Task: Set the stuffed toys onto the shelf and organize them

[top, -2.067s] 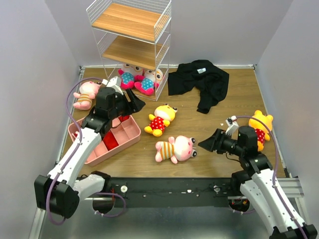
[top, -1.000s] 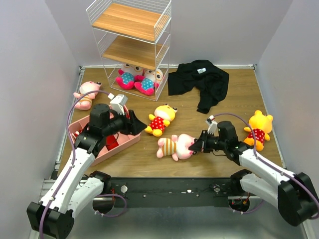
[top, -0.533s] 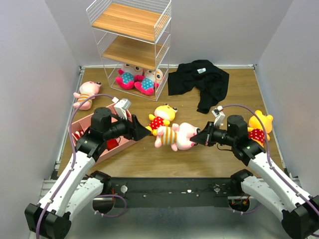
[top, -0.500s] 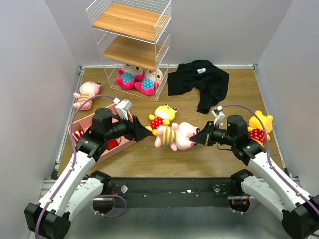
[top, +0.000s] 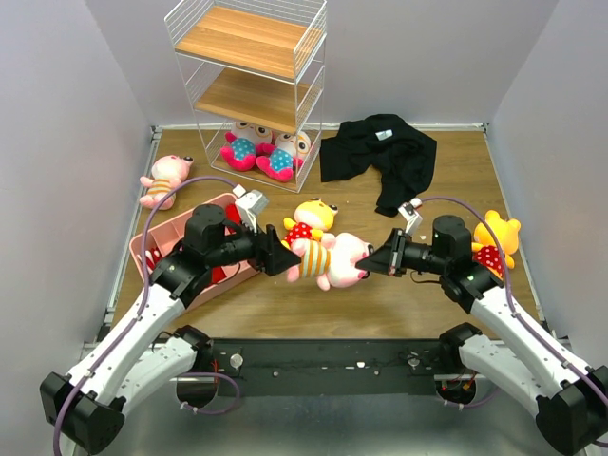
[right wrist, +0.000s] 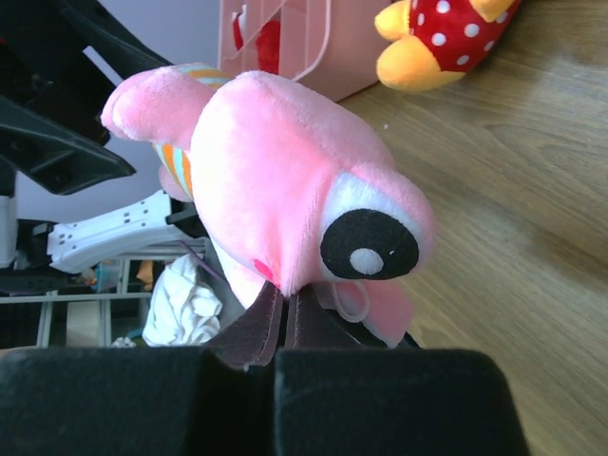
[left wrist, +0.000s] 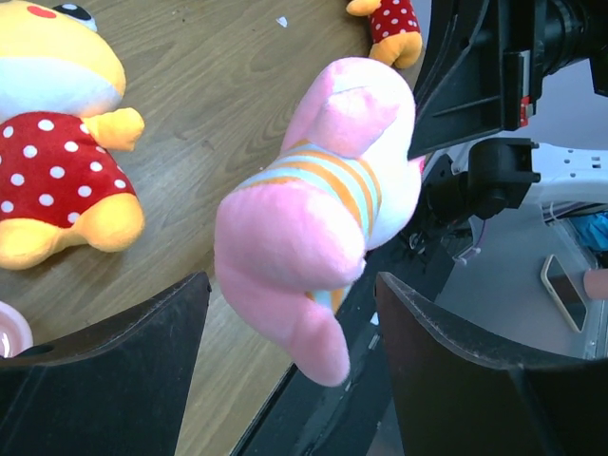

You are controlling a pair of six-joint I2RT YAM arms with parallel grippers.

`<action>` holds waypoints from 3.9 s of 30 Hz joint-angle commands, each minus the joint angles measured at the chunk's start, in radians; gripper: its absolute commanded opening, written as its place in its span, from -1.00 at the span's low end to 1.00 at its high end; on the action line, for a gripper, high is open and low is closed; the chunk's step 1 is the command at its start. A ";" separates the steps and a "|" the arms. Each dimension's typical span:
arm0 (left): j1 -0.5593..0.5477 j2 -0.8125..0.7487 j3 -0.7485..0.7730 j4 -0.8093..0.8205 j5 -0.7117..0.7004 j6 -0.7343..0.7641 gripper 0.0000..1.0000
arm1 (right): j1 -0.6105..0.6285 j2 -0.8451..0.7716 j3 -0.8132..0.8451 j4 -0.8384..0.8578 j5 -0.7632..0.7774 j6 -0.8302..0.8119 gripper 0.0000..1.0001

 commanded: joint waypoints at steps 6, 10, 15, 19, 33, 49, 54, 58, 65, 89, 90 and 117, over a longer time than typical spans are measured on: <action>-0.082 0.074 0.082 -0.031 -0.104 0.041 0.38 | 0.005 -0.020 0.043 0.116 -0.073 0.097 -0.99; -0.101 0.080 0.088 -0.031 -0.147 0.038 -0.42 | 0.005 -0.024 0.030 0.142 -0.069 0.106 -0.99; -0.102 0.094 0.084 -0.005 -0.193 -0.044 -1.00 | 0.005 -0.026 0.019 0.135 -0.056 0.097 -0.74; -0.101 0.108 0.079 0.052 -0.190 -0.162 -1.00 | 0.005 -0.049 0.039 0.066 -0.020 0.062 0.25; 0.414 0.045 0.157 0.093 -0.067 -0.487 -1.00 | 0.005 -0.241 0.117 -0.199 0.191 -0.030 1.00; 0.669 0.281 0.231 0.503 -0.124 -0.851 -1.00 | 0.003 -0.279 0.108 -0.256 0.237 -0.059 1.00; 0.671 0.390 0.284 0.547 -0.177 -0.867 -1.00 | 0.003 -0.287 0.108 -0.259 0.237 -0.058 1.00; 0.669 0.496 0.378 0.563 -0.177 -0.864 -1.00 | 0.003 -0.300 0.102 -0.258 0.233 -0.059 1.00; 0.654 0.634 0.482 0.564 -0.210 -0.876 -1.00 | 0.003 -0.305 0.082 -0.253 0.264 -0.065 1.00; 0.605 1.047 0.852 0.561 -0.271 -0.890 -1.00 | 0.003 -0.256 0.082 -0.246 0.290 -0.093 1.00; 0.606 1.057 0.861 0.538 -0.274 -0.887 -1.00 | 0.003 -0.257 0.082 -0.249 0.295 -0.094 1.00; 0.636 0.887 0.677 0.469 -0.312 -0.819 0.57 | 0.002 -0.386 0.144 -0.384 0.341 -0.096 1.00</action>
